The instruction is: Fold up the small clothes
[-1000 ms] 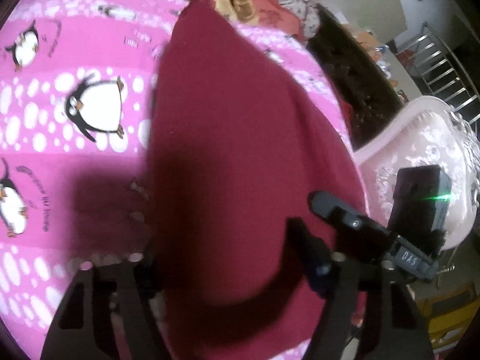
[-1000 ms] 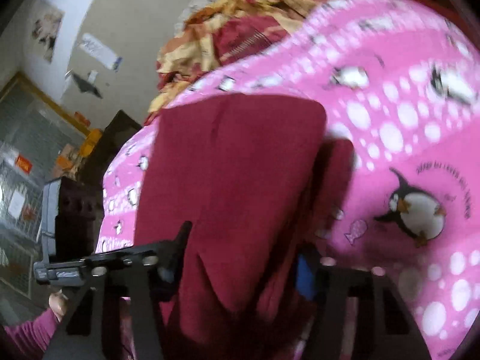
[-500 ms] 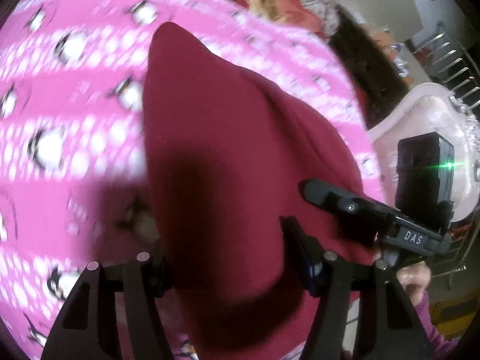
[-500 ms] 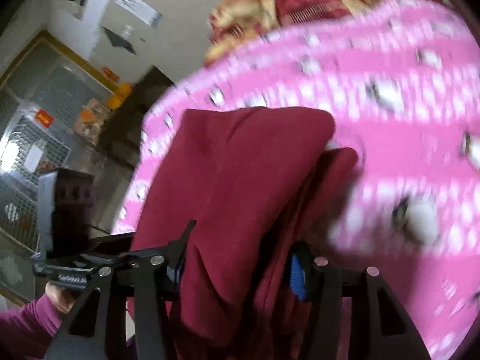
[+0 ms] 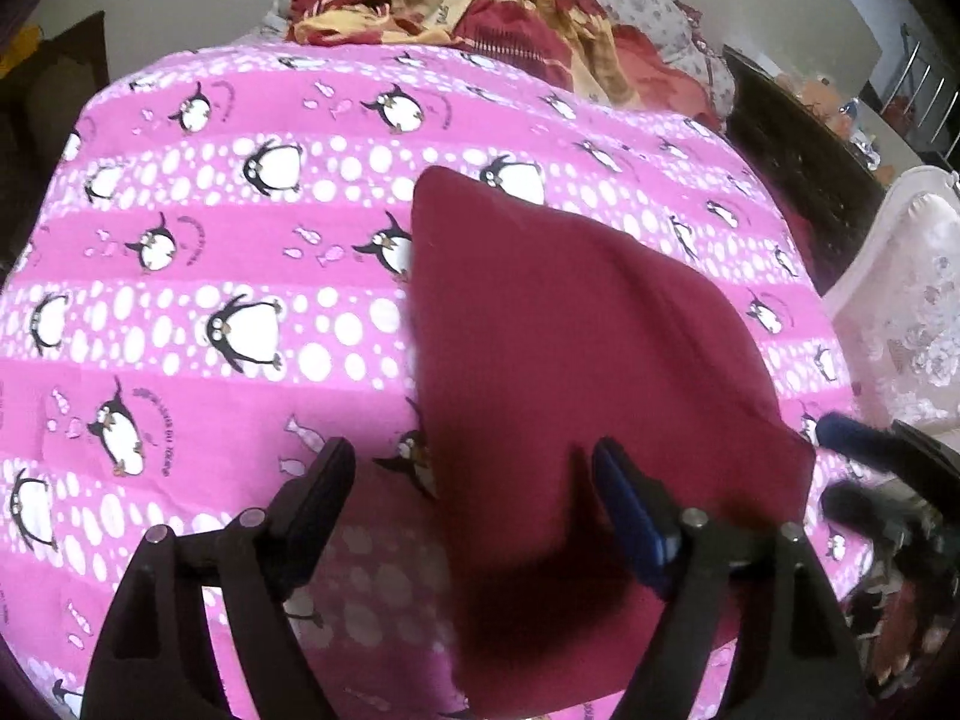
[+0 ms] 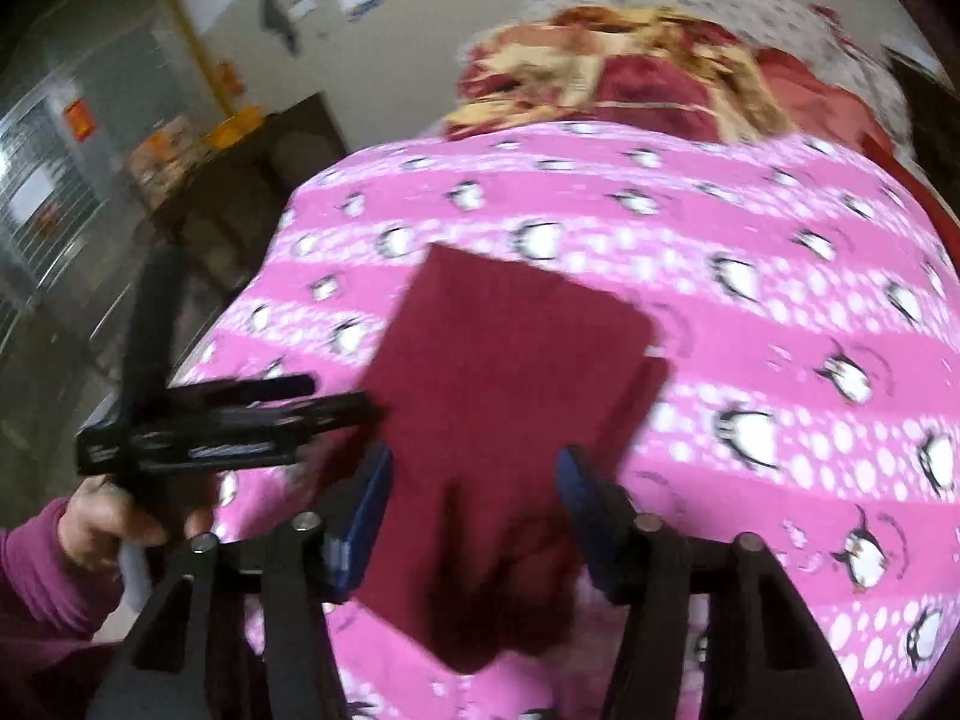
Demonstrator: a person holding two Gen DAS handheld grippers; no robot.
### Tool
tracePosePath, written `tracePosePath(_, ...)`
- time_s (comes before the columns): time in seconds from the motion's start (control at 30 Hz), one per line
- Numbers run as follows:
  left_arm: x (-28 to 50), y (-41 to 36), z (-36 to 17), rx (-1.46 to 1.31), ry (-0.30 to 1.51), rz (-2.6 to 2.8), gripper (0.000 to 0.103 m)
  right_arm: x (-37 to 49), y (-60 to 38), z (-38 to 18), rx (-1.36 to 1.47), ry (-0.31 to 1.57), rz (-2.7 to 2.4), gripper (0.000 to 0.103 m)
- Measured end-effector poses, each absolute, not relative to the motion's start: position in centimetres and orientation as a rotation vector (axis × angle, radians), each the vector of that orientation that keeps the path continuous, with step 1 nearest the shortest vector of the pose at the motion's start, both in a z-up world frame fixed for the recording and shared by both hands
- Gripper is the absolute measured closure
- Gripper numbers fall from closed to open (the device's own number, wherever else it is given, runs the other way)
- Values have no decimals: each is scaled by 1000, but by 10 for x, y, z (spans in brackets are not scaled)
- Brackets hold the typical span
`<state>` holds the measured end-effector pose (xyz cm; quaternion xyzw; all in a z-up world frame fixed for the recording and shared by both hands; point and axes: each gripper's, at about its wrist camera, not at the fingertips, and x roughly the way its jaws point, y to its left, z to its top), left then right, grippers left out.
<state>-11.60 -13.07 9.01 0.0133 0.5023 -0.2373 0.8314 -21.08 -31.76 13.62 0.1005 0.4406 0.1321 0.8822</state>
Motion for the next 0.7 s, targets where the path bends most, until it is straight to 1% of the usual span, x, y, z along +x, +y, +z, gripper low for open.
tracePosePath(0.03,-117,-129,90,40,1058,-492,23,-211,-309,130,158,928,269,47)
tracePosePath(0.1,-121,-125,91,68,1044,-469,23,-207,-302,114,97,973,213,53)
tracePosePath(0.23,-129,-118,97,68,998,-444,23,-203,-309,77,145,1041,167,54)
tracePosePath(0.37,-132,-117,101,90,971,-422,23,-204,-309,79,153,1026,152,54)
tracePosePath(0.47,-135,-118,105,106,966,-421,23,-211,-305,93,140,1006,139,54)
tracePosePath(0.53,-138,-117,109,115,944,-412,23,-214,-304,106,145,981,125,48)
tracePosePath(0.57,-139,-117,111,117,935,-409,23,-216,-304,112,146,964,109,39)
tracePosePath(0.6,-141,-116,114,117,920,-406,23,-219,-304,117,140,945,83,28)
tracePosePath(0.67,-144,-113,121,119,888,-391,23,-225,-305,129,125,900,7,19)
tracePosePath(0.7,-145,-111,125,119,870,-382,23,-226,-304,131,124,888,-11,19)
